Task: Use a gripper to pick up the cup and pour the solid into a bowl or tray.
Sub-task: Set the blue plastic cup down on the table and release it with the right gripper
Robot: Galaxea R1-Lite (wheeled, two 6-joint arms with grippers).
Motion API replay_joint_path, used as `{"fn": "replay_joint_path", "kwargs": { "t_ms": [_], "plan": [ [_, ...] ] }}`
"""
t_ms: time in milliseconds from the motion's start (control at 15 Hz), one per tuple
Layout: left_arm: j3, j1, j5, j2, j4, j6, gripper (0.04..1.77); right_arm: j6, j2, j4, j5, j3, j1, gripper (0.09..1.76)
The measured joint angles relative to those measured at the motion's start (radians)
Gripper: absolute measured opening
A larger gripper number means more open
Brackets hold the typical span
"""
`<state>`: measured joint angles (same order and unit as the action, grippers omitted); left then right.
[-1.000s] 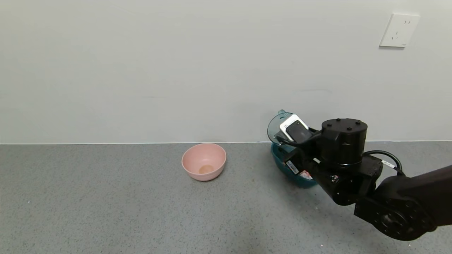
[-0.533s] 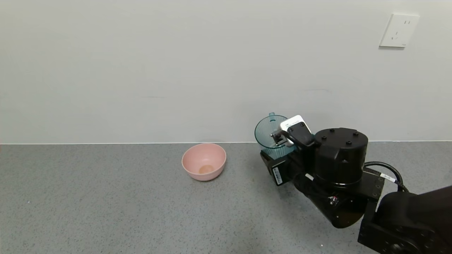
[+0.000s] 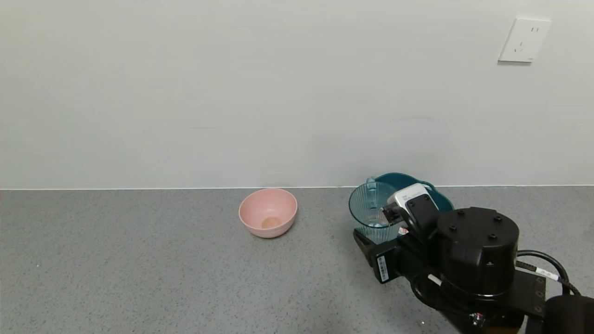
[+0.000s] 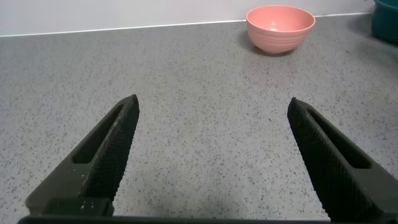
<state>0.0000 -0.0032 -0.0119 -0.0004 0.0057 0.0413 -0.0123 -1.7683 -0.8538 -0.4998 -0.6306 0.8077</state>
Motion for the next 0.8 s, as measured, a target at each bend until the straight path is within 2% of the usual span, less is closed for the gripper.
{"fn": "replay_joint_path", "kwargs": {
  "t_ms": [200, 533, 800],
  "plan": [
    [0.000, 0.000, 0.000, 0.000, 0.000, 0.000, 1.72, 0.008, -0.011, -0.087, 0.000, 0.086, 0.005, 1.32],
    [0.000, 0.000, 0.000, 0.000, 0.000, 0.000, 1.72, 0.009, -0.135, -0.248, 0.002, 0.144, 0.003, 1.32],
    [0.000, 0.000, 0.000, 0.000, 0.000, 0.000, 1.72, 0.035, -0.218, -0.263, 0.008, 0.160, 0.007, 1.32]
  ]
}}
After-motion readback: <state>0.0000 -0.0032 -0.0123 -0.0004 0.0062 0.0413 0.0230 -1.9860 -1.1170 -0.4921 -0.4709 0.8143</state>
